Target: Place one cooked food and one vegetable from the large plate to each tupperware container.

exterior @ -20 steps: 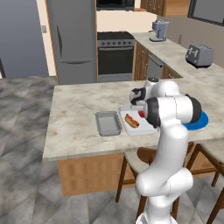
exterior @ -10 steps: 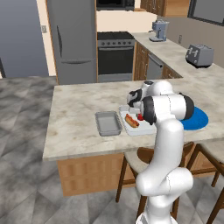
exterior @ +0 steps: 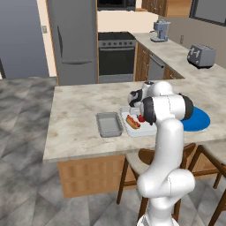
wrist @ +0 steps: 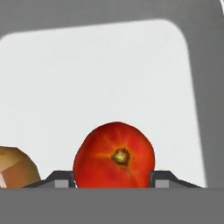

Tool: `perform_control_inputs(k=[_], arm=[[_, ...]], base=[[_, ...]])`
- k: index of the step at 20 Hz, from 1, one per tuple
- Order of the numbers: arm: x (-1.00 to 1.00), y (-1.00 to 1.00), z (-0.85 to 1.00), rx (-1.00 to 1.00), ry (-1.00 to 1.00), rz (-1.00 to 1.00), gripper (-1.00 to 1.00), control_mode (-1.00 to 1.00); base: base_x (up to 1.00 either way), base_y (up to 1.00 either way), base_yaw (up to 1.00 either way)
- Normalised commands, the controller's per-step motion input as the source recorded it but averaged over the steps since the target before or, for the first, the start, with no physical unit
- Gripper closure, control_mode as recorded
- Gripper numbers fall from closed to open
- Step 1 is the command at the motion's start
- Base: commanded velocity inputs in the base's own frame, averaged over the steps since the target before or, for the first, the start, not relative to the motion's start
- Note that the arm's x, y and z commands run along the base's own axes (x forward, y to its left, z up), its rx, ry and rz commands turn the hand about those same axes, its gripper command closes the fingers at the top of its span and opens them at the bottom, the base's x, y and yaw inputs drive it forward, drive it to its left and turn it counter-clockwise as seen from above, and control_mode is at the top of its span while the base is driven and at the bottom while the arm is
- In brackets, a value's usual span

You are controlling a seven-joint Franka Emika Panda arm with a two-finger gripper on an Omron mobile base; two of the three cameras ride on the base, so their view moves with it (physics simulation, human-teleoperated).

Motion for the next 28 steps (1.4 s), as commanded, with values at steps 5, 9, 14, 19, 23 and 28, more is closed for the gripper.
perform_control_inputs(k=[5, 9, 14, 19, 23, 28], arm=[[0.00, 0.00, 0.08, 0.00, 0.01, 0.00, -1.00, -1.00], [-0.12, 0.00, 0.36, 0.00, 0.01, 0.00, -1.00, -1.00], [-0.25, -0.34, 0.32, -0.05, 0.00, -0.03, -1.00, -1.00], [-0.13, -0.74, 0.23, -0.03, 0.00, -0.03, -1.00, -1.00], [0.00, -0.78, 0.01, 0.00, 0.00, 0.00, -1.00, -1.00], [0.01, -0.58, -0.05, 0.00, 0.00, 0.00, -1.00, -1.00]], base=[[0.00, 0.00, 0.00], [0.00, 0.00, 0.00], [0.00, 0.00, 0.00], [0.00, 0.00, 0.00], [0.00, 0.00, 0.00], [0.00, 0.00, 0.00]])
